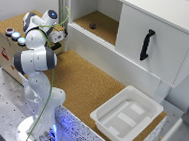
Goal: Place the pink block on top of the drawer
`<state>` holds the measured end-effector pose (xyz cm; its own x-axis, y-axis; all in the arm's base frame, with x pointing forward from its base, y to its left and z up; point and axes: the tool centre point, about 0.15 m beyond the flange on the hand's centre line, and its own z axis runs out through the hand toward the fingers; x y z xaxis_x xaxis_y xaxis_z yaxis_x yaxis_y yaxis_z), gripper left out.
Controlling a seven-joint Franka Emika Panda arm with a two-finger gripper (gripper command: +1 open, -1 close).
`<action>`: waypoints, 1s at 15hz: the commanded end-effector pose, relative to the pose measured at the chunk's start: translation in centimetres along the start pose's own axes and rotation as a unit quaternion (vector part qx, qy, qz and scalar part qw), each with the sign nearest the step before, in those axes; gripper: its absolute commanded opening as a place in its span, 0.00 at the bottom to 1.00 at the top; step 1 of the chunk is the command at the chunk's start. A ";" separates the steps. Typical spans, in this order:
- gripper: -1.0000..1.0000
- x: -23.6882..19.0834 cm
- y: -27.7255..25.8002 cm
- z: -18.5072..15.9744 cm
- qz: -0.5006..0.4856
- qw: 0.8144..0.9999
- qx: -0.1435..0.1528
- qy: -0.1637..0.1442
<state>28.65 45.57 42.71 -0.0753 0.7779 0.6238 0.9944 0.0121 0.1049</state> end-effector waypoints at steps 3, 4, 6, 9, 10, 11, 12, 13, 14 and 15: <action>1.00 0.5 -0.2 -2.2 0.022 1.000 0.005 -0.002; 1.00 1.1 -0.1 -3.3 0.033 0.999 0.011 -0.006; 1.00 2.4 -1.0 -5.0 0.024 0.999 0.019 -0.025; 1.00 4.0 -2.9 -7.3 -0.011 0.997 0.022 -0.075; 1.00 4.3 -3.1 -7.6 -0.021 0.995 0.022 -0.099; 1.00 4.3 -3.3 -7.9 -0.031 0.993 0.020 -0.113; 1.00 4.2 -3.3 -8.0 -0.044 0.990 0.014 -0.136; 1.00 3.8 -3.1 -7.8 -0.055 0.983 0.007 -0.173; 1.00 3.5 -2.6 -7.6 -0.055 0.980 0.001 -0.192; 1.00 3.1 -1.7 -7.4 -0.047 0.976 -0.004 -0.212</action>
<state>25.05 42.61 48.77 -0.1446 0.8568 0.4949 0.9866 0.0865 0.1385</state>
